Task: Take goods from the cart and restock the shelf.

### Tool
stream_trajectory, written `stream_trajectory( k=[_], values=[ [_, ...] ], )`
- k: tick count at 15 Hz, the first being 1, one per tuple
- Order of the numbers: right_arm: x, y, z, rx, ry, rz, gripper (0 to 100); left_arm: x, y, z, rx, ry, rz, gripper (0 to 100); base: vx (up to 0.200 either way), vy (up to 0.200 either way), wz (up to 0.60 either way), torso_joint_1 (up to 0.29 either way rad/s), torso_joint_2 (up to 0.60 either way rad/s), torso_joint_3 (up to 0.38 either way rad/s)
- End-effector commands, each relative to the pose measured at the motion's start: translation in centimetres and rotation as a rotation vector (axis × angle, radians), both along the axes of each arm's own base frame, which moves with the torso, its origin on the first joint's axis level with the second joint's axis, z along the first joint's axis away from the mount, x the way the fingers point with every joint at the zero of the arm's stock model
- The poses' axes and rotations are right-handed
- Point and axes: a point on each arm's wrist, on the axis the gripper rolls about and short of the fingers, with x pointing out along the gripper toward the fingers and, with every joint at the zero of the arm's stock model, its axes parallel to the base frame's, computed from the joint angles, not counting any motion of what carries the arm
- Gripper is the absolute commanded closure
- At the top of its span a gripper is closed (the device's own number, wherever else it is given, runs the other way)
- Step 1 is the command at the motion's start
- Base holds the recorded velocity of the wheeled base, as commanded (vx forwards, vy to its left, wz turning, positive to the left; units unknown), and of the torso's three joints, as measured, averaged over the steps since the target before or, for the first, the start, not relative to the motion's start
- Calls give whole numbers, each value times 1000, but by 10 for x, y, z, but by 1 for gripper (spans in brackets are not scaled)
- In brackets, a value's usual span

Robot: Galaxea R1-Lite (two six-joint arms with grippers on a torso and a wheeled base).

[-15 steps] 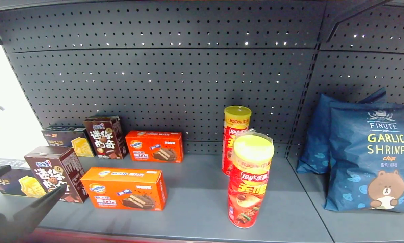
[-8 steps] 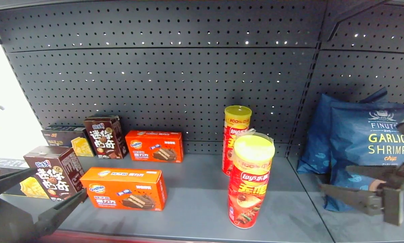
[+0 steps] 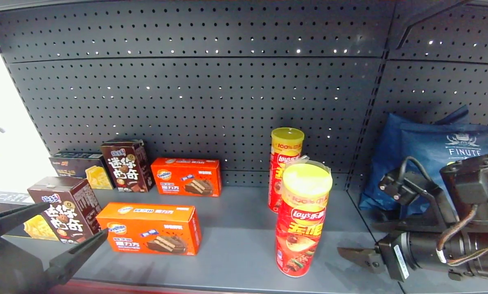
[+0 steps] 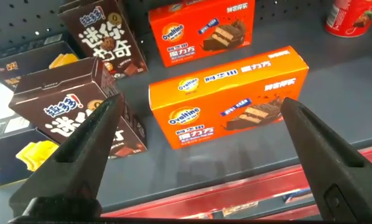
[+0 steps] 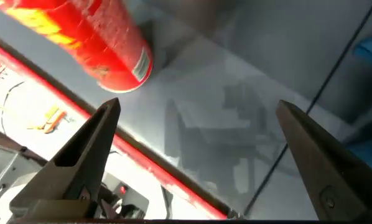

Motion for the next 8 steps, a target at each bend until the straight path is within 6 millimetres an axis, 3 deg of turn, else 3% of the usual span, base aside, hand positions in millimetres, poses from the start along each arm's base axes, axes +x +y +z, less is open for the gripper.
stream_trajectory(
  k=[1,8],
  values=[
    [14,3,-8,-11,19,-27,0,1,0,-1,1,8,1,0,0,0,0,0,0,0],
    [35,9,-4,-3,9,-50,0,1,0,-1,1,8,2,0,0,0,0,0,0,0]
  ],
)
